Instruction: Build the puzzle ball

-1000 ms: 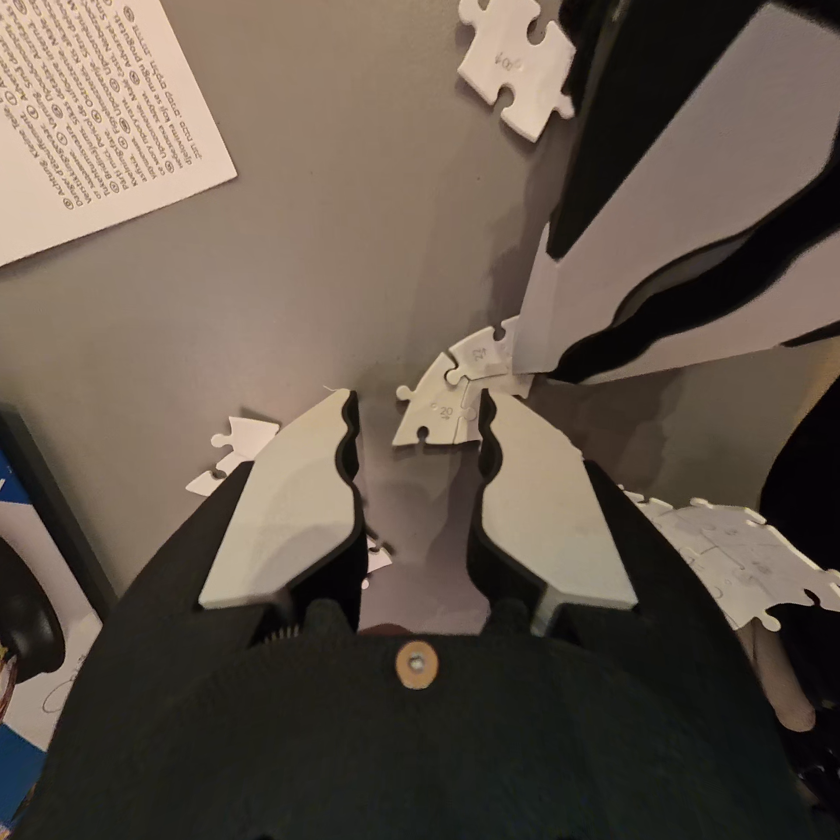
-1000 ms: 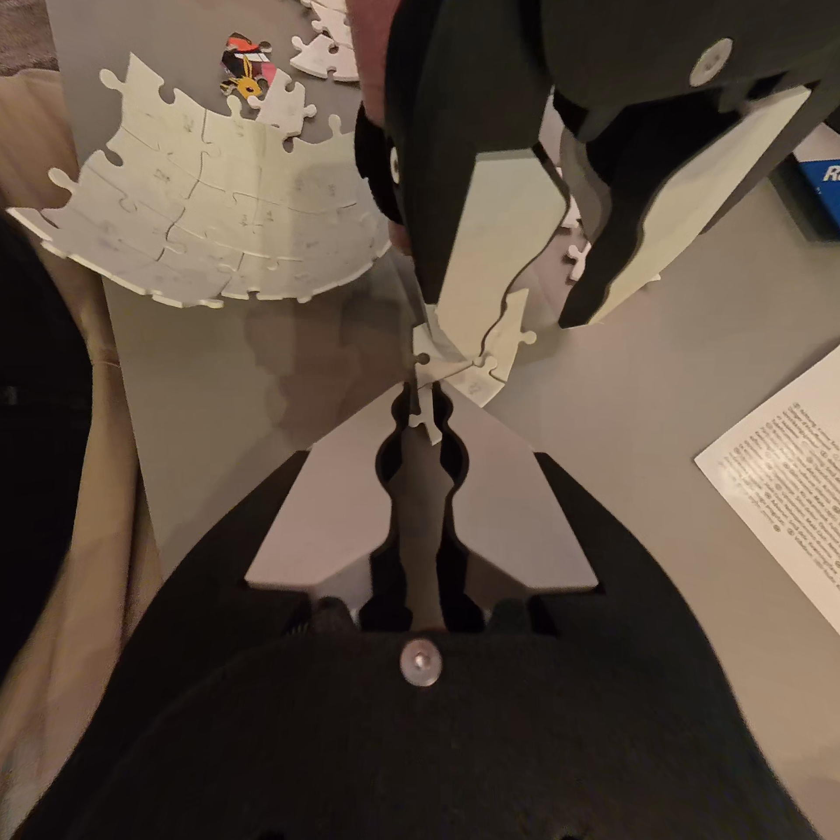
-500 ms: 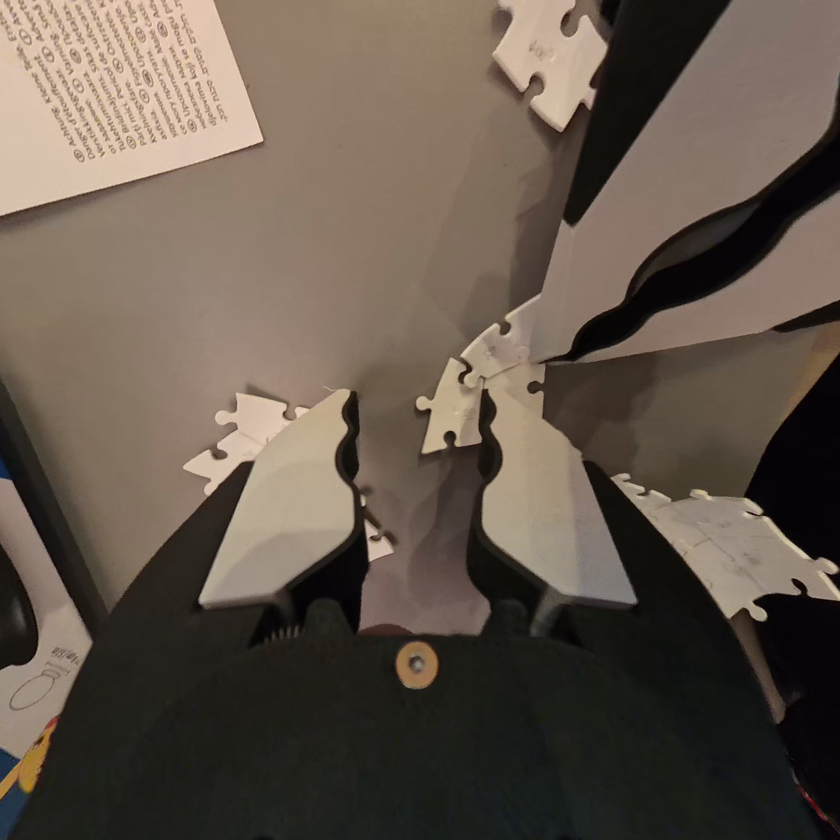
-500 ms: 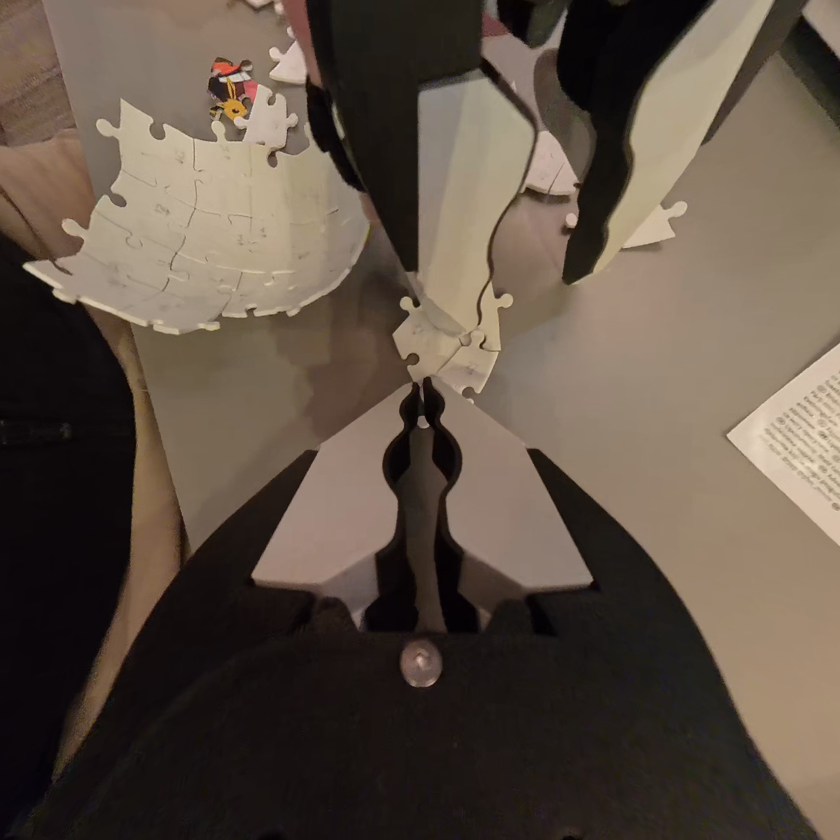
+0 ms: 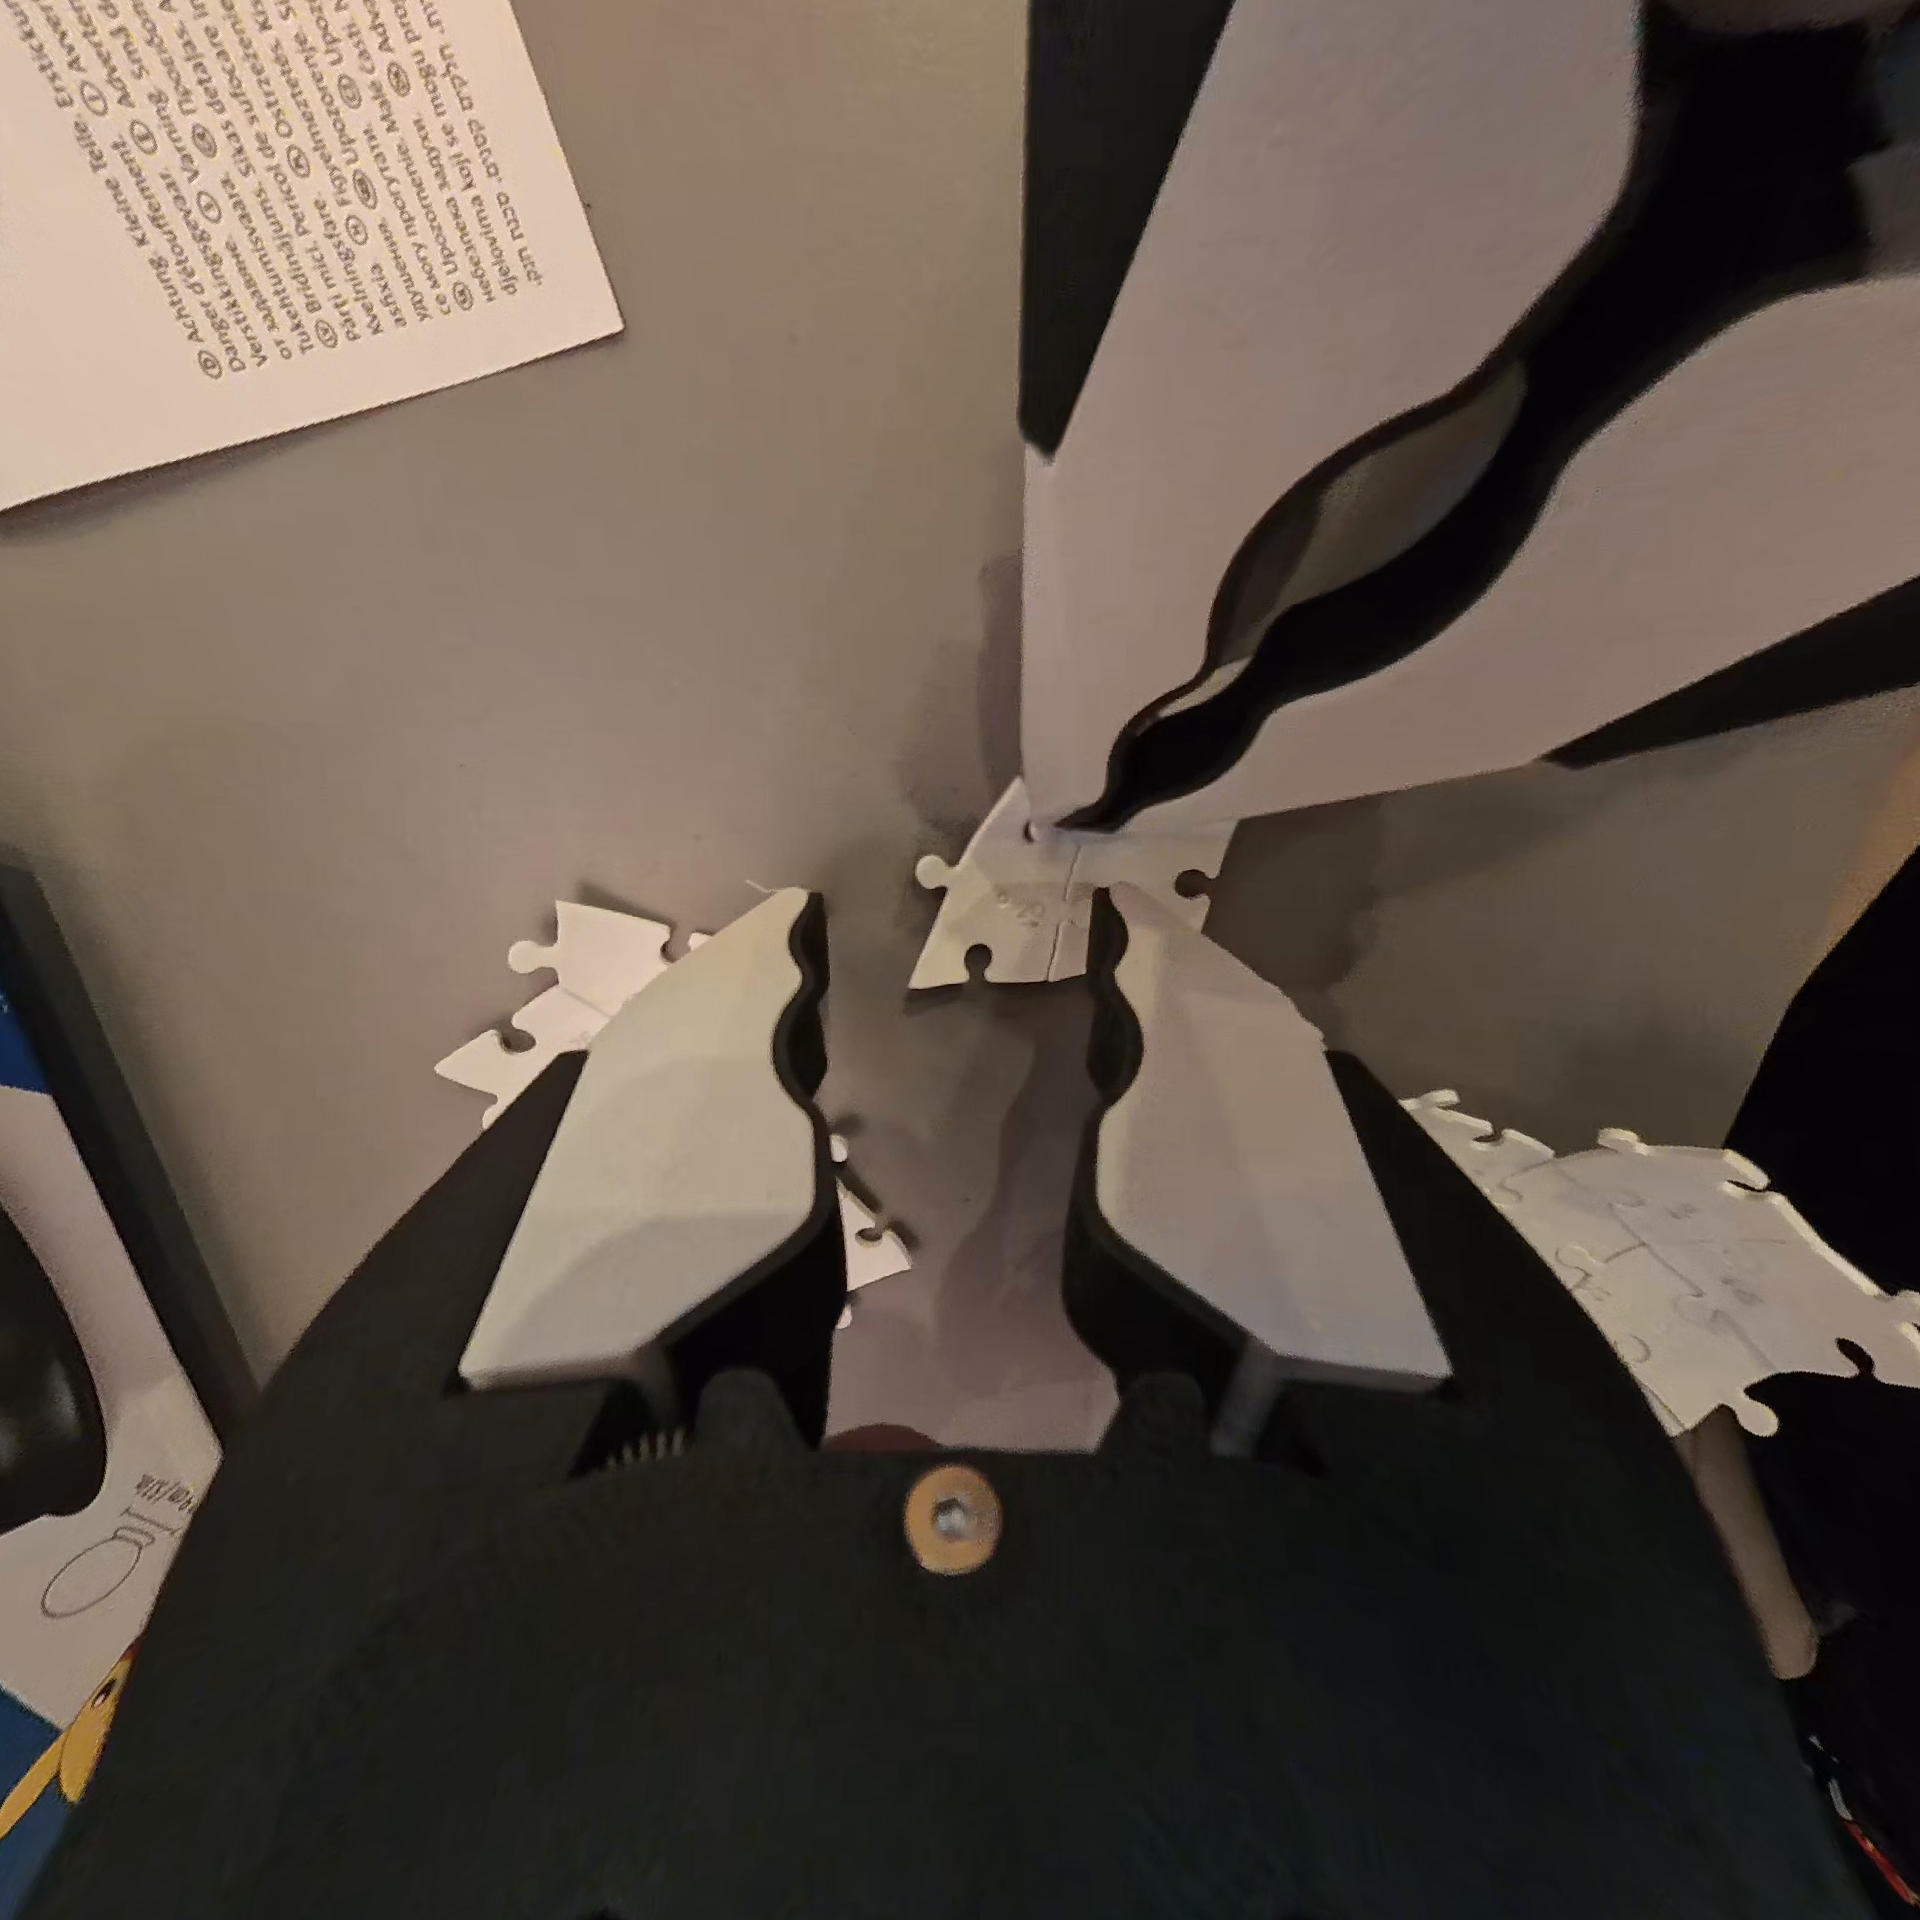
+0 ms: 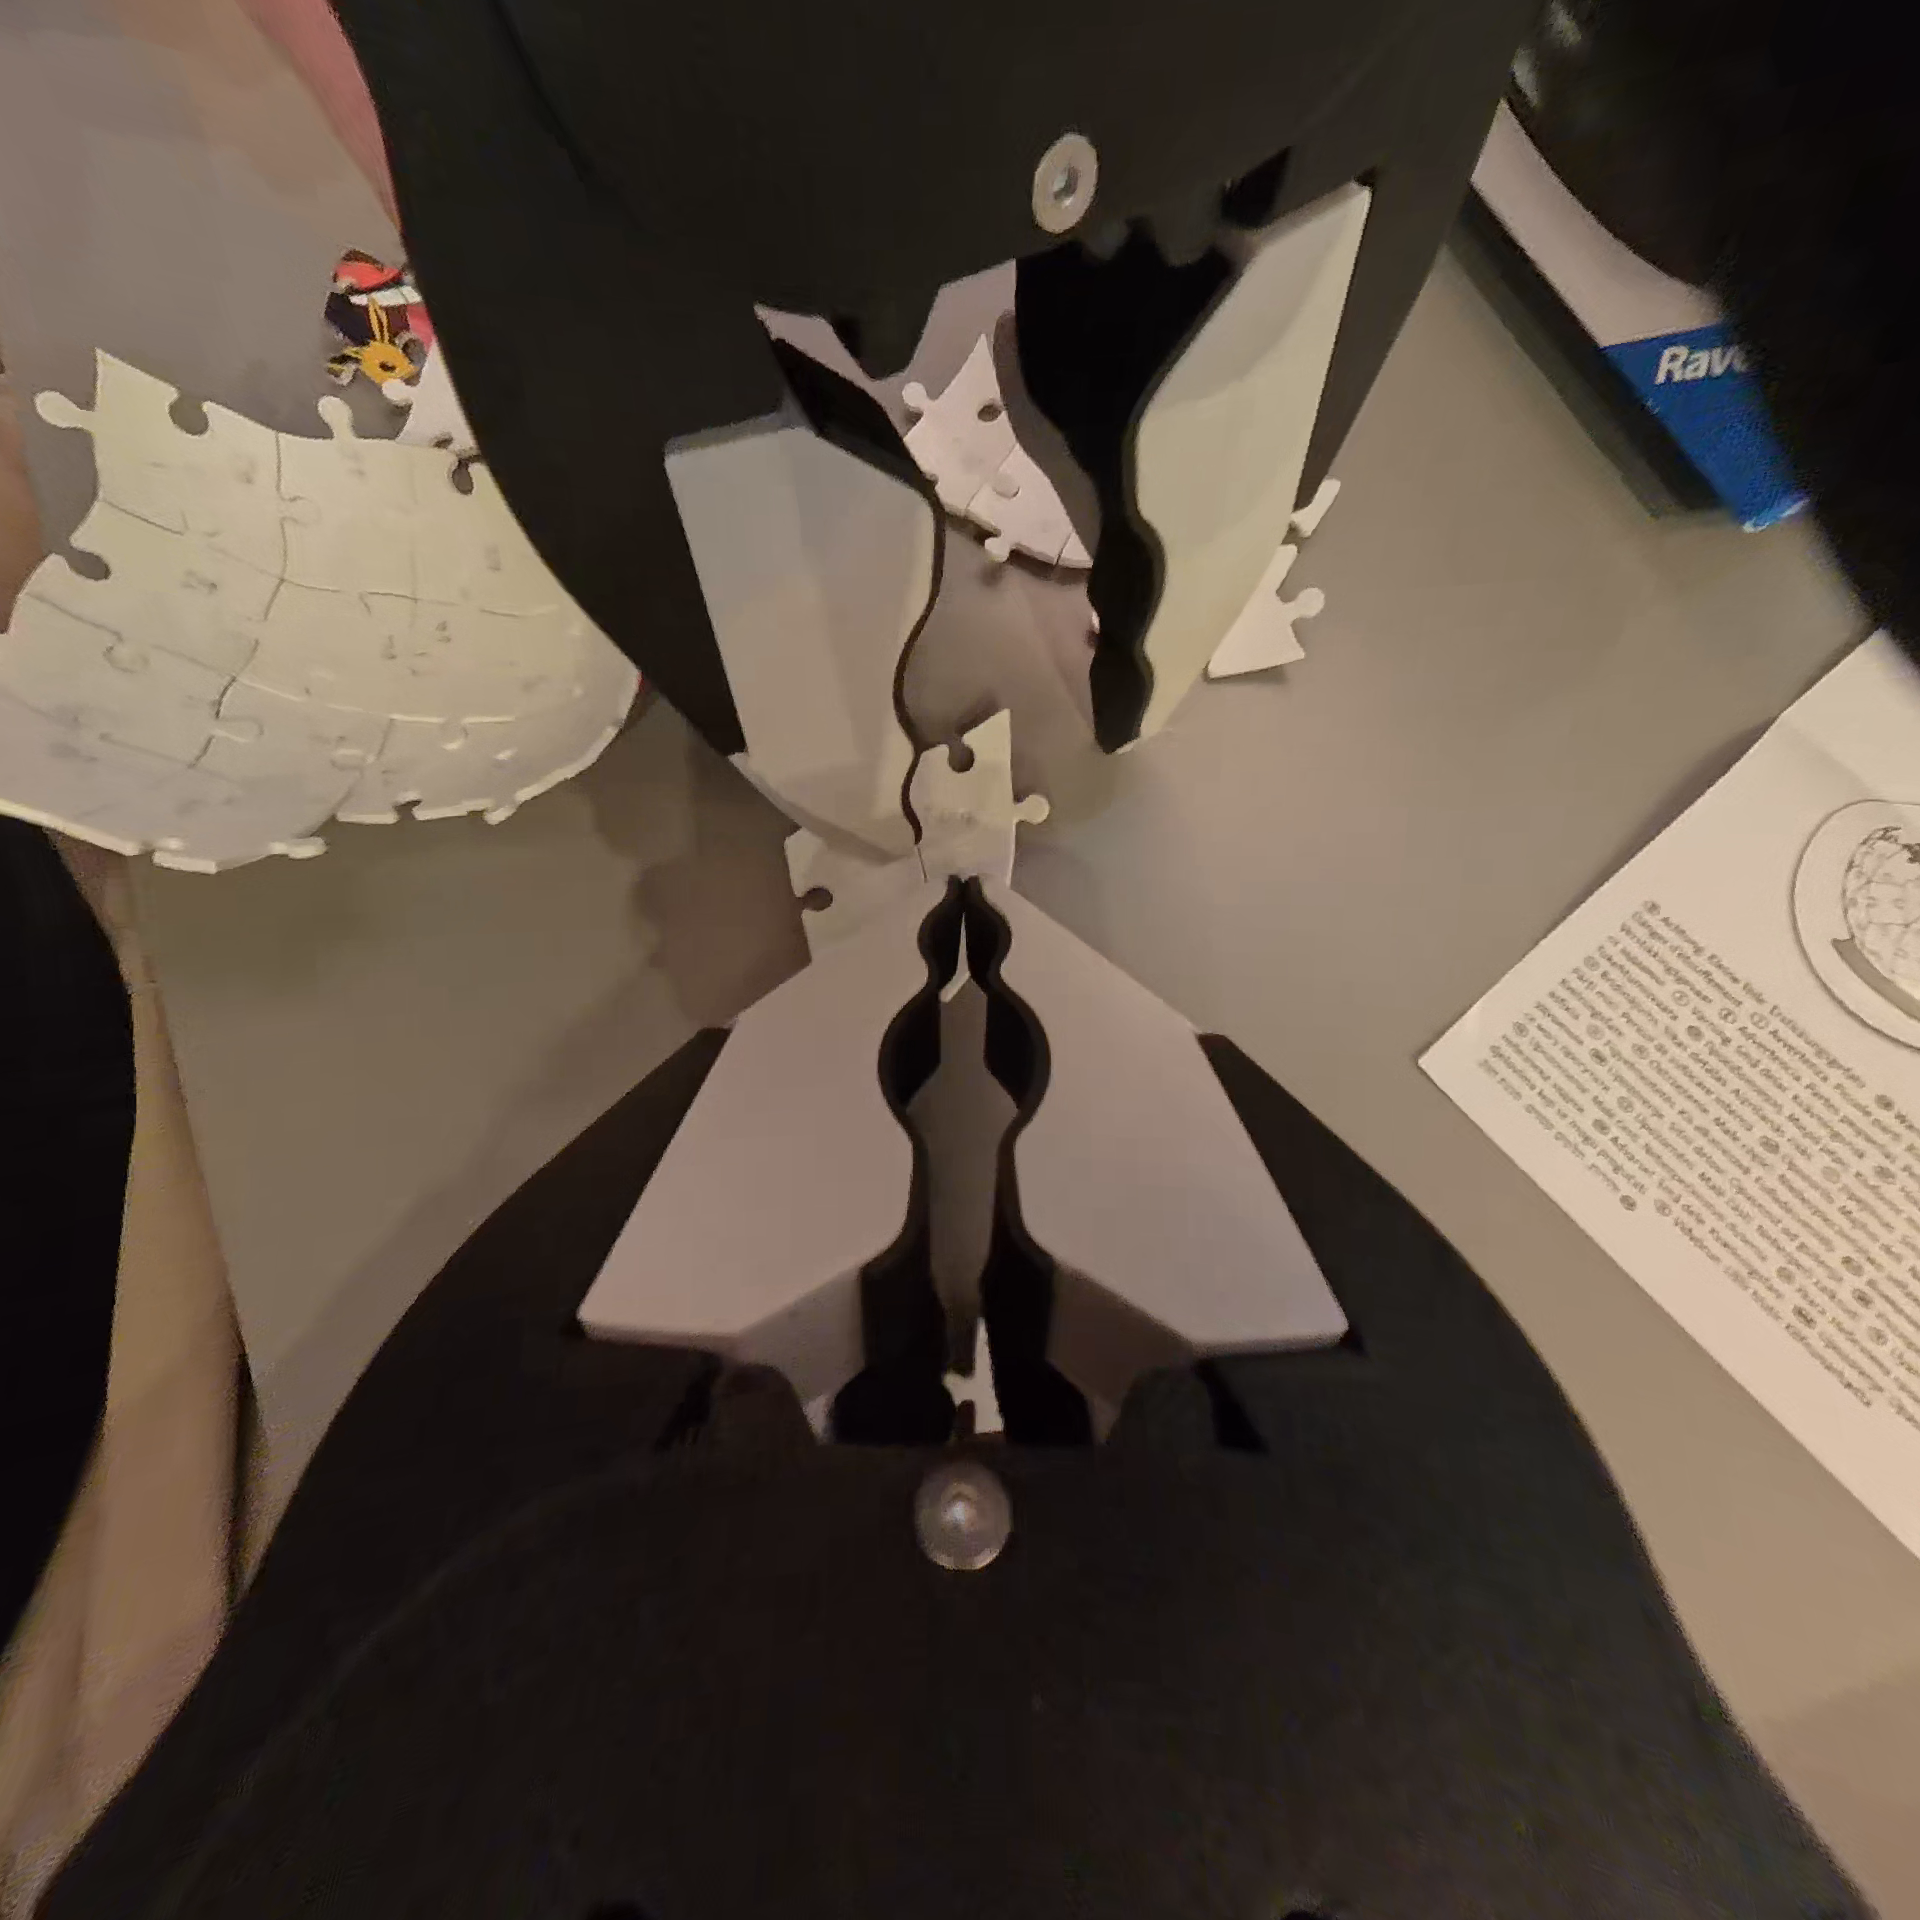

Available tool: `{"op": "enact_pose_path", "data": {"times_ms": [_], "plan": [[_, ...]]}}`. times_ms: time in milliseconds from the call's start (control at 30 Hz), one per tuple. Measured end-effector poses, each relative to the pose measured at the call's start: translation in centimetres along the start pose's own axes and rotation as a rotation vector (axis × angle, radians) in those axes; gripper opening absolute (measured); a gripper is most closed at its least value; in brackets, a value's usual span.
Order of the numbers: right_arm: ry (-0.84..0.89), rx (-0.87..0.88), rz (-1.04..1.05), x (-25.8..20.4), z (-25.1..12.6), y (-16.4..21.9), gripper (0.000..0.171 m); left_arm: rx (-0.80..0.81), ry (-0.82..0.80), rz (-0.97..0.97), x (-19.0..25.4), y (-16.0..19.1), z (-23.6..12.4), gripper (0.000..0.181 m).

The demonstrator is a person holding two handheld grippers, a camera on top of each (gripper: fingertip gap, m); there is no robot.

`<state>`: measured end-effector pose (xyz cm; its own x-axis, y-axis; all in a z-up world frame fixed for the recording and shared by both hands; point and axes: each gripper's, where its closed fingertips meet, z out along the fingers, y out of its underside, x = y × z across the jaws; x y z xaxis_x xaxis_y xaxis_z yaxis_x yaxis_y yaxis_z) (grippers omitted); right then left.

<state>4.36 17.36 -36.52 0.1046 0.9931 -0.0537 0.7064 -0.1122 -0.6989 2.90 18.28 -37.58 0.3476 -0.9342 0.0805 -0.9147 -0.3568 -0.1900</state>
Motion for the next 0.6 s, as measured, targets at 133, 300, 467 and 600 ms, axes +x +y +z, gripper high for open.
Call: {"op": "enact_pose_path", "data": {"times_ms": [133,300,467,600], "plan": [[0.015,-0.001,-0.023,0.15,0.28,0.12,0.000,0.007,0.001,-0.005,0.00,0.06,-0.01,0.048],[0.013,0.025,-0.018,-0.05,0.54,0.31,0.000,0.029,0.011,-0.014,-0.01,0.04,-0.05,0.049],[0.013,-0.004,0.003,-0.06,0.60,0.43,0.000,0.041,0.017,-0.045,-0.22,0.37,-0.30,0.050],[-0.012,-0.075,0.040,-0.06,0.60,0.51,0.000,0.049,0.050,-0.080,0.01,0.63,-0.34,0.048]]}}
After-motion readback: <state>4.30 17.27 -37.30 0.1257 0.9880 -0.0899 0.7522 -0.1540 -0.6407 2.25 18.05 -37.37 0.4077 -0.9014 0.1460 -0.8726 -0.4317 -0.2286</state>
